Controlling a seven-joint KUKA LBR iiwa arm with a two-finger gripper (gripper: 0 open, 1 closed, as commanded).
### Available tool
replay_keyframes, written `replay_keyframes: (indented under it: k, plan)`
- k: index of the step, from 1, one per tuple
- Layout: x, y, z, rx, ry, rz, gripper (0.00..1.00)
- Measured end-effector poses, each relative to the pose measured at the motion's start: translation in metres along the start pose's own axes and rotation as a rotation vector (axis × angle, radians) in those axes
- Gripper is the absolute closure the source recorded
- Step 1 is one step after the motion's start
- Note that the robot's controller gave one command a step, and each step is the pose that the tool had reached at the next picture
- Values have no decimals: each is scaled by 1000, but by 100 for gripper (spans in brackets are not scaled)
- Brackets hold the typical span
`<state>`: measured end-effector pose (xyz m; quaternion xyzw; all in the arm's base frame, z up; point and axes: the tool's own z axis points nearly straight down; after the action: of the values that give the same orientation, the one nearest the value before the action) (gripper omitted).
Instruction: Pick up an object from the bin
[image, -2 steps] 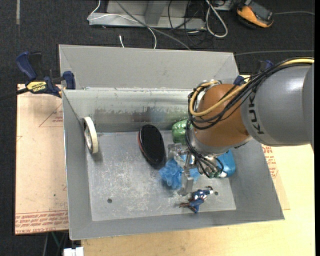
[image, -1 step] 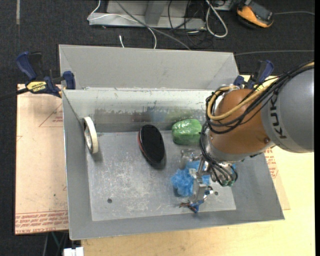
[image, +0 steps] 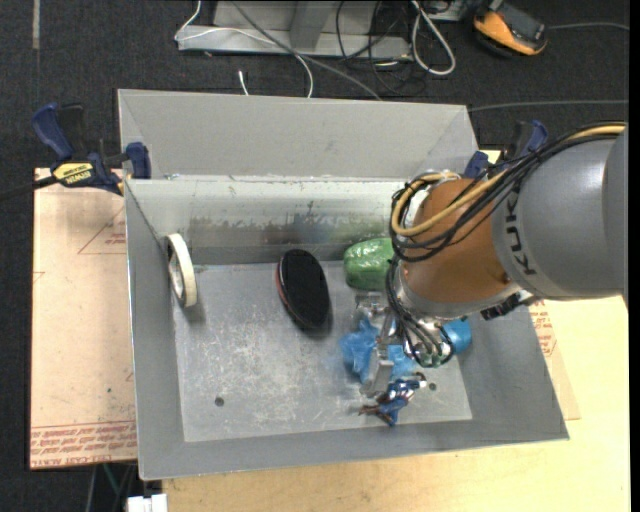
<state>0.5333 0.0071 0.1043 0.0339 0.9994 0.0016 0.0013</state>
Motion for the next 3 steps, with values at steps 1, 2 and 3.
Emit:
replay_keyframes:
  k: [1,2,3]
  plan:
    - [-9,-49,32,-4,-10,-316,0]
    - [15,-22,34,-4,-6,165,100]
    - [15,-22,34,-4,-6,164,100]
